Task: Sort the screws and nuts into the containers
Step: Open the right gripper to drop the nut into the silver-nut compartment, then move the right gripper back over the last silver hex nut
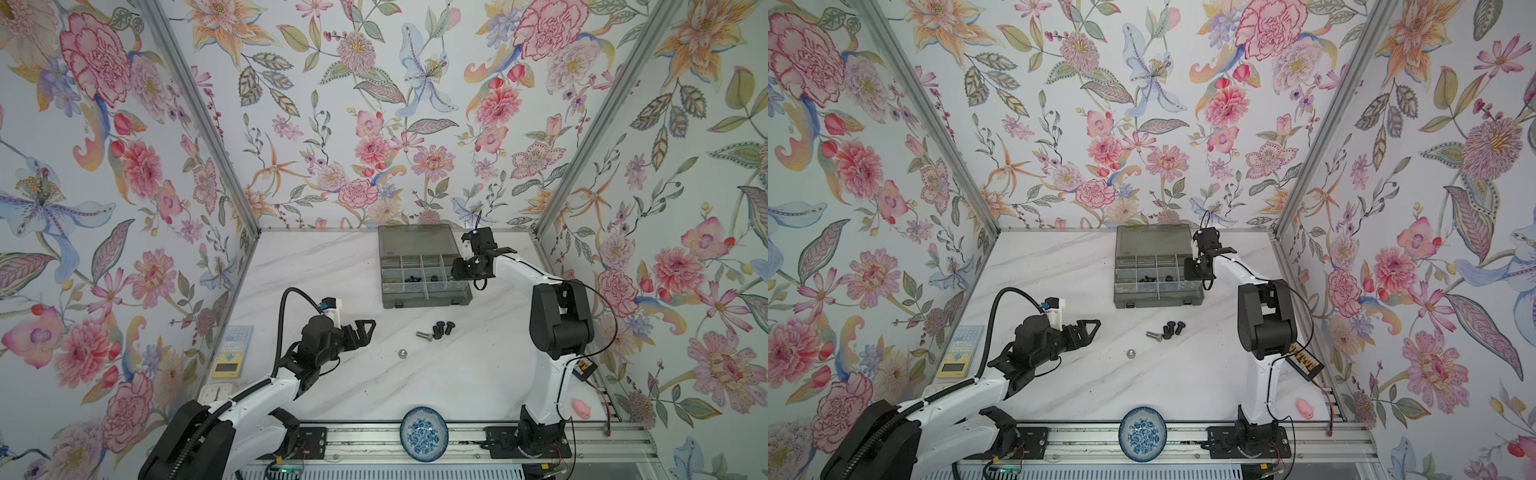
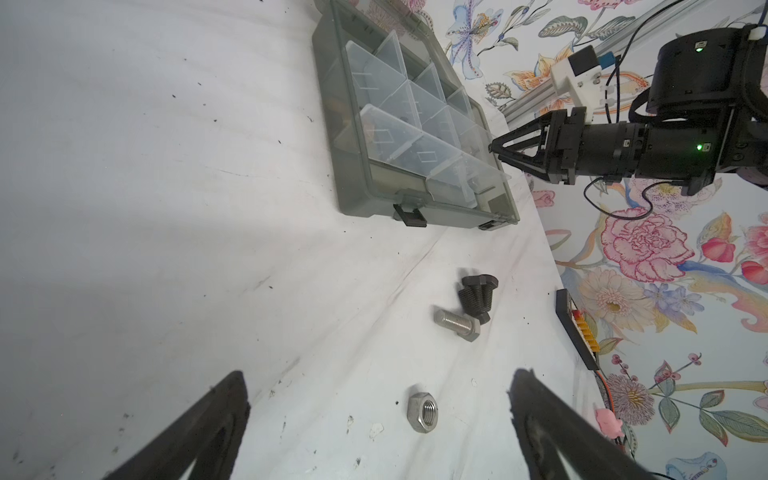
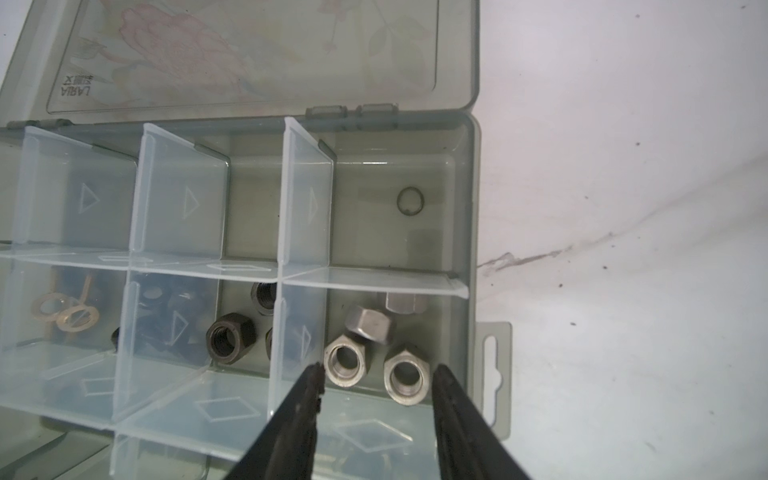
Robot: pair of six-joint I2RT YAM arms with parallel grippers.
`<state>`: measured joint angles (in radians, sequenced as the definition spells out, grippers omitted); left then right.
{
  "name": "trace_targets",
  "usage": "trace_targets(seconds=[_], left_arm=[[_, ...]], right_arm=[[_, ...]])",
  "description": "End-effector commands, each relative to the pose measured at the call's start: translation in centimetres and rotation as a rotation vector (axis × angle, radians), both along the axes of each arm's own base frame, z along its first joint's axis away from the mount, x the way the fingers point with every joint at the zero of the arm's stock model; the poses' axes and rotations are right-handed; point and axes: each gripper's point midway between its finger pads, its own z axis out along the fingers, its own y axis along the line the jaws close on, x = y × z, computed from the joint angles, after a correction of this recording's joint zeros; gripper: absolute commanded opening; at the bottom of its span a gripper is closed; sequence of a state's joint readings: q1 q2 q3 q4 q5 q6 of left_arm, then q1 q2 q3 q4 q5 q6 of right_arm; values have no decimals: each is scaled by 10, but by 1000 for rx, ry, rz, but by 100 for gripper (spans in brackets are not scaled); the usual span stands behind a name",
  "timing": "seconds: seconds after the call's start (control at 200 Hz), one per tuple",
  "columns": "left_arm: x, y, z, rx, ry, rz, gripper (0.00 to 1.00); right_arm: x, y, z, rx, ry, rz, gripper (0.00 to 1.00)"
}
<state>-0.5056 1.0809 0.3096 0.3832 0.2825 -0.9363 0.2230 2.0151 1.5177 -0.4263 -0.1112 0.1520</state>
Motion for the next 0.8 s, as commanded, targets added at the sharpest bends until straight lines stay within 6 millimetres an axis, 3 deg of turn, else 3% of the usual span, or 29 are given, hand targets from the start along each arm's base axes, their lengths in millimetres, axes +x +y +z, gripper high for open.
trace_targets(seconds=[0.0,0.17,0.345,0.621,0.796], left_arm=[[4,0,3,-19,-9,5,100],[5,-1,1,-16,-6,4,99],[5,-3,0,-25,-4,-3,99],[7,-4,1,-14,-6,-12,99],[7,-1,-3,-8,0,-4,99]], right_arm=[[-2,1,18,-18,-33,20,47],[-18,10,45,26,-68,56,51],[-54,25,59,45,-56,118,56],[-121,60,60,66,-4,238,61],[-166,91,48,124,77,296,64]])
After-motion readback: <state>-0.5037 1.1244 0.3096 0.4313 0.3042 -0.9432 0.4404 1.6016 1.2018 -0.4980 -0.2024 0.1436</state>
